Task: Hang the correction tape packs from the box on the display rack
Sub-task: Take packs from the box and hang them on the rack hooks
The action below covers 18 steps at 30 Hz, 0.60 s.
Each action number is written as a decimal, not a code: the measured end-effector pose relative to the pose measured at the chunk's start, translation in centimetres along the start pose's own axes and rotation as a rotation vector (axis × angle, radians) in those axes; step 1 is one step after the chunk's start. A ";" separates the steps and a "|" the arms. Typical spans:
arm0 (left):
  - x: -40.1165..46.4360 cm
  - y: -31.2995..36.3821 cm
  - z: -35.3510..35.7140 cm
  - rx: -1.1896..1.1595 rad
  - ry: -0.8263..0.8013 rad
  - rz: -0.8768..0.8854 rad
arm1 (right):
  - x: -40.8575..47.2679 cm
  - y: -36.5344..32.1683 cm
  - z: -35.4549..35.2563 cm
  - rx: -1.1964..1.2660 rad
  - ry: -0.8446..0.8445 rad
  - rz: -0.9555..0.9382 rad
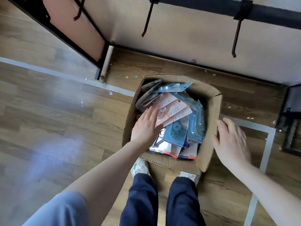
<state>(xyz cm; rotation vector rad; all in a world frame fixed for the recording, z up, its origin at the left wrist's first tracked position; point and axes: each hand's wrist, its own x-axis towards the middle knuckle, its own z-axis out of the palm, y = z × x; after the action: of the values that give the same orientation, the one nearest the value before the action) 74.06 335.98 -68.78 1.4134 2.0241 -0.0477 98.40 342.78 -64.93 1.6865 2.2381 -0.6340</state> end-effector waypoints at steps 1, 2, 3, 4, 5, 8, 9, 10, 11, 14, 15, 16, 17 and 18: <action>0.7 -0.1 0.6 0.004 -0.012 0.002 | 0.3 0.2 0.6 0.001 0.000 -0.003; 1.3 -0.1 1.1 0.008 -0.020 0.004 | 0.5 0.3 1.3 0.002 0.004 -0.010; 2.0 -0.2 1.7 0.012 -0.029 0.008 | 0.8 0.5 1.9 0.001 0.006 -0.017; 2.5 -0.2 2.2 0.018 -0.037 0.013 | 1.0 0.6 2.4 -0.002 0.004 -0.023; 3.1 -0.3 2.6 0.022 -0.042 0.018 | 1.3 0.8 2.9 -0.005 0.002 -0.028; 4.9 -0.4 3.9 0.028 -0.035 0.017 | 2.2 1.2 4.0 -0.011 0.021 -0.044; 5.5 -0.4 4.3 0.024 -0.031 0.007 | 2.5 1.3 4.3 -0.015 0.030 -0.051; 6.0 -0.4 4.6 0.018 -0.029 -0.004 | 2.9 1.3 4.6 -0.017 0.037 -0.058; 6.5 -0.5 5.0 0.017 -0.028 -0.014 | 3.2 1.4 4.9 -0.020 0.044 -0.065; 7.8 -0.6 5.7 0.045 -0.015 -0.029 | 4.1 1.6 5.5 -0.027 0.054 -0.089; 8.2 -0.7 5.9 0.057 -0.004 -0.030 | 4.3 1.6 5.6 -0.027 0.053 -0.093; 8.4 -0.7 6.1 0.068 0.013 -0.028 | 4.5 1.7 5.7 -0.029 0.051 -0.096; 8.6 -0.7 6.4 0.078 0.039 -0.027 | 4.7 1.7 5.8 -0.032 0.051 -0.101; 8.7 -0.8 6.7 0.086 0.063 -0.028 | 4.9 1.7 5.9 -0.035 0.052 -0.105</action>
<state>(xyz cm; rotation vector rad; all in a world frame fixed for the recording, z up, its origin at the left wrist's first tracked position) 74.97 340.25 -78.86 1.4565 2.1160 -0.1047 98.37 344.35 -72.61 1.5949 2.3723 -0.5777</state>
